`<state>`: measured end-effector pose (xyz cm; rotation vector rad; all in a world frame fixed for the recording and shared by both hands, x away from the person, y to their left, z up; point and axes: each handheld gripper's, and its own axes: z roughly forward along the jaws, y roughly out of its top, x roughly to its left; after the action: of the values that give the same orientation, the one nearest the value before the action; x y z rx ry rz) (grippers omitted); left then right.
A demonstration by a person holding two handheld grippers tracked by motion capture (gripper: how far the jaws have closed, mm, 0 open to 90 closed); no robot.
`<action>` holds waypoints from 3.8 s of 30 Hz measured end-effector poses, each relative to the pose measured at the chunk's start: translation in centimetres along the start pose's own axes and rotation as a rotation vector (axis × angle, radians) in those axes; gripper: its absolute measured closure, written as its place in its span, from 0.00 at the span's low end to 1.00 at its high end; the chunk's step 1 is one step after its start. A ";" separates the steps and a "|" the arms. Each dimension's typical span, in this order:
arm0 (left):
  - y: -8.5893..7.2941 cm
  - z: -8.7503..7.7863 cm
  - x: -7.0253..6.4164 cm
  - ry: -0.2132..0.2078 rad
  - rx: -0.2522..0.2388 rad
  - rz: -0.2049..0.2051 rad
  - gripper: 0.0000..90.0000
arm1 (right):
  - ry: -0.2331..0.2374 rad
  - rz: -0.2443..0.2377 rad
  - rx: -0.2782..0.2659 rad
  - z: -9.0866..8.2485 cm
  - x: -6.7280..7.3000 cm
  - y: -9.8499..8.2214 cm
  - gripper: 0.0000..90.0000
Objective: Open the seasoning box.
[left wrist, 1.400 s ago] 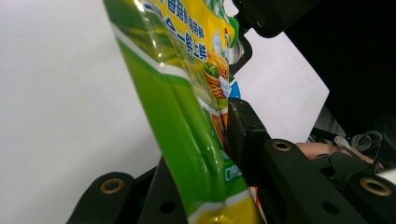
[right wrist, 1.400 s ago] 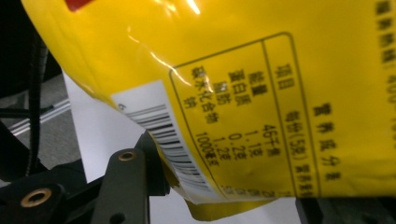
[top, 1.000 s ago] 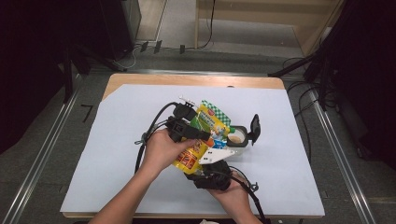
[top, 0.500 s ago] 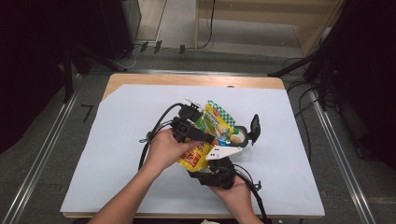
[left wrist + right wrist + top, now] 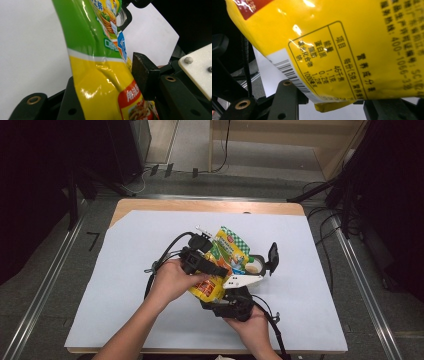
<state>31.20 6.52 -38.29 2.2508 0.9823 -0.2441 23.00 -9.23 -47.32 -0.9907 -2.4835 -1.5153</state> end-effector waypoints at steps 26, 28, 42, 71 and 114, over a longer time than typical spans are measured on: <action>1.0 -0.3 0.0 0.053 0.026 -0.057 0.91 | -0.150 -0.133 0.068 0.5 2.0 0.6 0.60; 1.1 -0.2 -0.2 0.072 0.029 -0.057 0.91 | -0.155 -0.121 0.069 0.5 1.9 0.6 0.61; 1.6 0.0 -0.8 0.051 0.016 -0.043 0.89 | -0.106 -0.073 0.035 0.3 1.2 0.4 0.68; 6.6 0.5 1.8 -0.014 0.112 -0.089 0.90 | 0.036 0.031 -0.056 -0.8 -0.1 1.1 0.70; 10.0 1.8 -0.9 0.123 0.236 -0.058 0.99 | -0.006 0.009 -0.043 -0.9 0.4 2.2 0.70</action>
<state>37.78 -0.16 -34.34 2.4773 1.1357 -0.2606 23.64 -9.06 -45.02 -1.0126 -2.4570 -1.5725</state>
